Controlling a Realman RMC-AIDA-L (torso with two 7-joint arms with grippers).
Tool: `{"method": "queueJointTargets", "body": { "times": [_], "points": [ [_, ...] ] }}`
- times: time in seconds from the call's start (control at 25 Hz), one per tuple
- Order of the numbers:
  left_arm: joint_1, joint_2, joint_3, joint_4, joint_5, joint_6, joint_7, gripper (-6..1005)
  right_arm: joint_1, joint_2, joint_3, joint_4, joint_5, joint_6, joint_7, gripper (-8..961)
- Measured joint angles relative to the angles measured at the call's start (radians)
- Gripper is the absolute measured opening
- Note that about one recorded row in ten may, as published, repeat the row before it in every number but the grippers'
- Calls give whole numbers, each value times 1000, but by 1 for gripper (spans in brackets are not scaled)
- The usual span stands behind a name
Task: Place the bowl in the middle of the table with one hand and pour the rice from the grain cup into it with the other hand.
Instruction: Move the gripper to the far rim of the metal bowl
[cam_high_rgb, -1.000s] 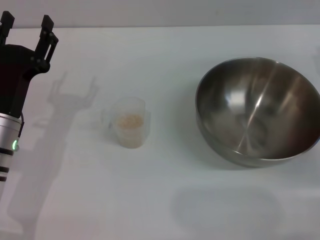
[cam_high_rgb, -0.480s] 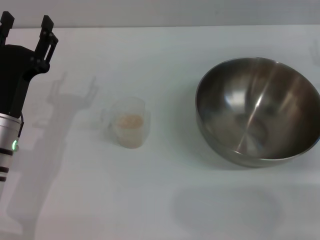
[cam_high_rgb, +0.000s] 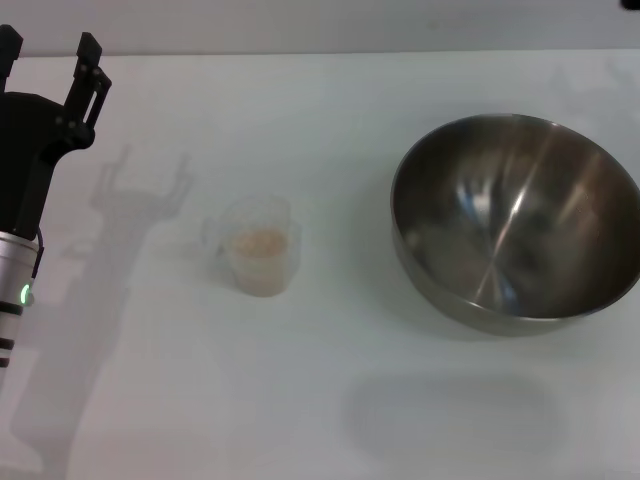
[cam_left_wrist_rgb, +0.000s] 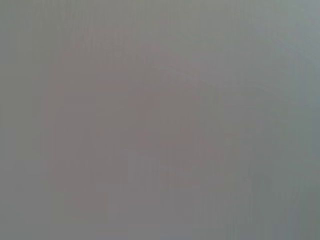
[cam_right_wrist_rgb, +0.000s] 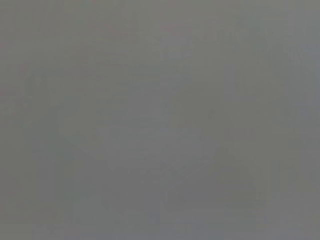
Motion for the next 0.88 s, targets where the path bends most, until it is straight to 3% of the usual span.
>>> {"method": "queueJointTargets", "body": {
  "times": [0.2,0.28,0.32,0.48,0.76,0.88],
  "points": [
    [-2,0,0,-1,0,3,0,775,60,-4,110,-242,1,611,-13,719],
    [-7,0,-3,0,0,4,0,775,115,-4,199,-347,5,946,-29,719],
    [-8,0,-5,0,0,4,0,775,115,-4,199,-347,5,946,-29,719],
    [-9,0,-7,0,0,4,0,775,222,-12,359,-403,-6,1360,-49,719],
    [-6,4,-11,2,-8,4,0,775,288,-38,417,-354,-72,1545,-69,718],
    [-6,4,-11,6,-8,4,0,775,293,-39,413,-339,-84,1555,-75,718]
  ]
}}
